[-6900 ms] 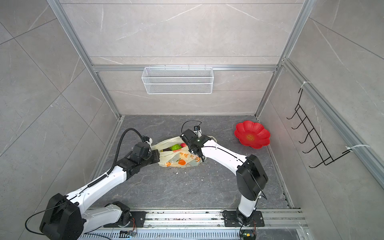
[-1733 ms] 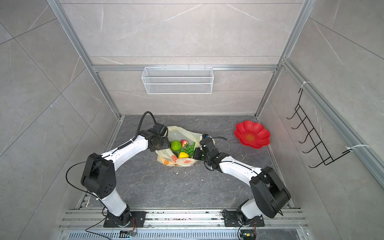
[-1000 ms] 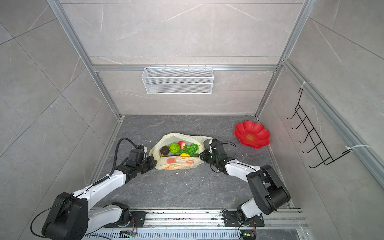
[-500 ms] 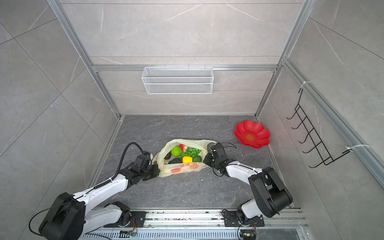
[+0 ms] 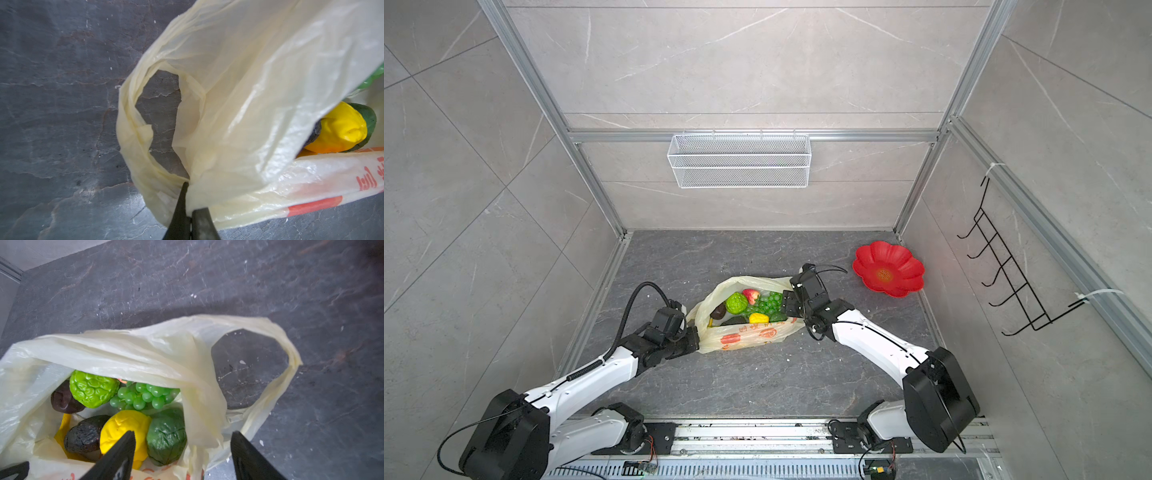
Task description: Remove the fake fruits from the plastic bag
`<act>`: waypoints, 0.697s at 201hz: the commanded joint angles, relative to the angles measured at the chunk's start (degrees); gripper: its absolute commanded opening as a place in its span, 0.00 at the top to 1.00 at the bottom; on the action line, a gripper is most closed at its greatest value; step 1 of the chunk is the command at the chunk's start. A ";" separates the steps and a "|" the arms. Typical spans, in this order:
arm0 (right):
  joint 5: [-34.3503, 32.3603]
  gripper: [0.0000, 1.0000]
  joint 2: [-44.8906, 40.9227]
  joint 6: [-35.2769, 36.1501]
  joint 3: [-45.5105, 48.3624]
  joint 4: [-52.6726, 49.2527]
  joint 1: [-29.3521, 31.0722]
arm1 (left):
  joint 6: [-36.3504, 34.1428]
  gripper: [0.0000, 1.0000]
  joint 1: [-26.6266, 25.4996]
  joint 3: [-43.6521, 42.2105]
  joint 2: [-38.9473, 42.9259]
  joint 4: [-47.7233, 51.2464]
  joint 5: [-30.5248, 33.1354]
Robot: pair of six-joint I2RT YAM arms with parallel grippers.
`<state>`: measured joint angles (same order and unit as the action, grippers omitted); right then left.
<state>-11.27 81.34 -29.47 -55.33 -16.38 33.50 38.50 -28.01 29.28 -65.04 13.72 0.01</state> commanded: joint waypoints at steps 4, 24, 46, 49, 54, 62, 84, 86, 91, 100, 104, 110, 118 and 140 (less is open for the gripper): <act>-5.17 0.22 6.64 8.25 -5.16 -6.29 0.01 | -1.15 1.00 0.15 0.29 1.33 0.86 1.75; -4.84 0.22 12.25 10.03 -9.51 -6.14 -0.08 | -1.00 1.00 0.15 -0.24 1.69 1.14 1.50; -3.71 0.28 18.07 10.49 -14.77 -7.68 -1.53 | -0.80 1.00 0.15 -1.15 2.01 1.22 1.27; -3.41 0.29 18.53 10.49 -15.27 -7.51 -1.77 | -0.80 1.00 0.15 -1.15 2.06 1.30 1.38; -2.80 0.31 19.25 10.36 -15.84 -7.16 -2.23 | -0.80 1.00 0.15 -1.36 2.22 1.52 1.71; -1.39 0.38 20.29 9.78 -16.91 -6.91 -3.32 | -0.80 1.00 0.16 -1.54 2.44 1.88 2.28; 5.40 0.71 22.64 7.33 -19.67 -6.02 -7.72 | 0.75 1.00 0.24 -1.87 3.19 3.25 5.23; 5.83 0.72 22.77 7.15 -19.74 -5.90 -7.91 | 1.17 1.00 0.24 -1.84 3.28 3.53 5.89; 7.73 0.77 23.31 6.49 -20.10 -5.35 -9.14 | 2.21 1.00 0.39 -1.76 3.46 4.75 7.47; 11.18 0.86 24.37 5.01 -20.97 -4.37 -11.15 | 3.83 1.00 0.90 -1.95 4.02 6.01 9.54; 13.04 0.89 24.90 4.28 -21.16 -3.83 -12.22 | 4.23 1.00 1.37 -2.12 4.31 6.06 9.81; 16.27 0.93 25.71 2.98 -21.49 -2.81 -13.57 | 4.89 1.00 2.16 -2.64 4.78 6.02 9.96; 20.77 0.97 26.72 0.79 -21.65 -1.00 -15.48 | 5.73 1.00 3.60 -3.40 5.38 5.91 9.61; 31.68 1.00 29.18 -4.46 -21.39 5.68 -18.74 | 5.25 1.00 6.91 -4.73 5.56 3.44 5.88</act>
<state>8.21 107.33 -26.87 -75.50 -18.06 18.22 42.02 -24.62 26.26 -60.23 14.94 4.67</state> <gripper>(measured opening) 0.051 0.043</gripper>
